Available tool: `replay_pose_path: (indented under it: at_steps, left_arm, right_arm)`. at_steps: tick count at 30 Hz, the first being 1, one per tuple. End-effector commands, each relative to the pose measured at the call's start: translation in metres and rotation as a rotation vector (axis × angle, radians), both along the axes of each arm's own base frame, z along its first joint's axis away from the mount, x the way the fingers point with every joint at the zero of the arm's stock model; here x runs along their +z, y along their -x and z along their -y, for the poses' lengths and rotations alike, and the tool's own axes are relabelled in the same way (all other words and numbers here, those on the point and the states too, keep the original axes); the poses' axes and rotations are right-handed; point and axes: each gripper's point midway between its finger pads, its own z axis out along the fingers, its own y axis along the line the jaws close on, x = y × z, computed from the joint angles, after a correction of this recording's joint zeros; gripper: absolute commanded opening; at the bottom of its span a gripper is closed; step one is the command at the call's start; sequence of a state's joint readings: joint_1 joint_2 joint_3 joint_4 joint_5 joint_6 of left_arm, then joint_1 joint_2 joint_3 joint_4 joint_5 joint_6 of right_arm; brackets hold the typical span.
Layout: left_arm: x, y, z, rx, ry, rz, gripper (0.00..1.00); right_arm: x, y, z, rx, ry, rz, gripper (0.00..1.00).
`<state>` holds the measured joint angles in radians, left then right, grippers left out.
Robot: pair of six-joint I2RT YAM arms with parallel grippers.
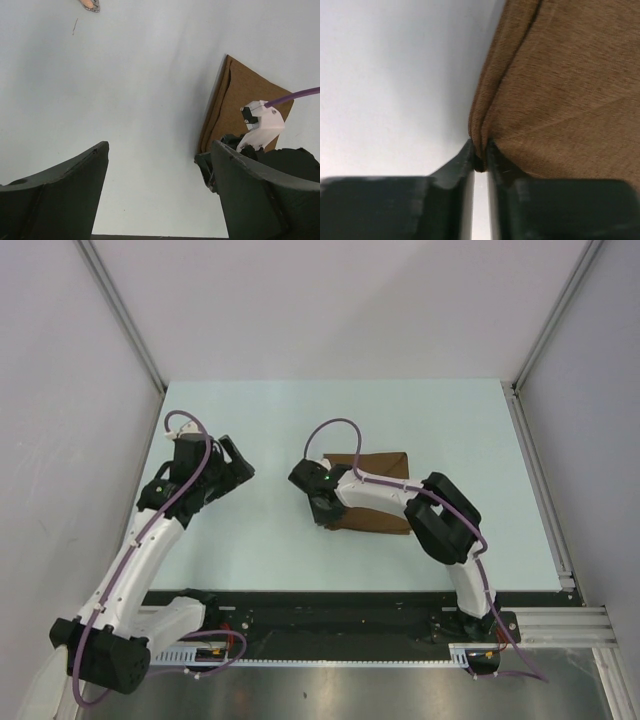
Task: Fold the napkin into a case and place the utensils inside
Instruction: Pick up the upper triangle-folded napkin from the center of the board.
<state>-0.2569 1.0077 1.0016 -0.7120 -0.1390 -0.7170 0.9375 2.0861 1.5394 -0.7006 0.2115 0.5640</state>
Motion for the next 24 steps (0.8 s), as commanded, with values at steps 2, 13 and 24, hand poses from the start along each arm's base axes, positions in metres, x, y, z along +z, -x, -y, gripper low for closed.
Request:
replay_pose_path:
  at_steps: [2, 13, 24]
  left_arm:
    - [-0.009, -0.014, 0.004, -0.012, 0.092, -0.025, 0.89]
    - [-0.034, -0.054, 0.106, -0.397, 0.539, -0.105, 0.95]
    - [-0.078, -0.124, 0.165, -0.364, 0.572, -0.180, 0.99]
  right_arm:
    - [-0.019, 0.001, 0.011, 0.011, 0.002, -0.013, 0.08]
    - [0.048, 0.009, -0.001, 0.150, -0.302, 0.032, 0.00]
    - [0.070, 0.009, 0.010, 0.193, -0.474, 0.001, 0.00]
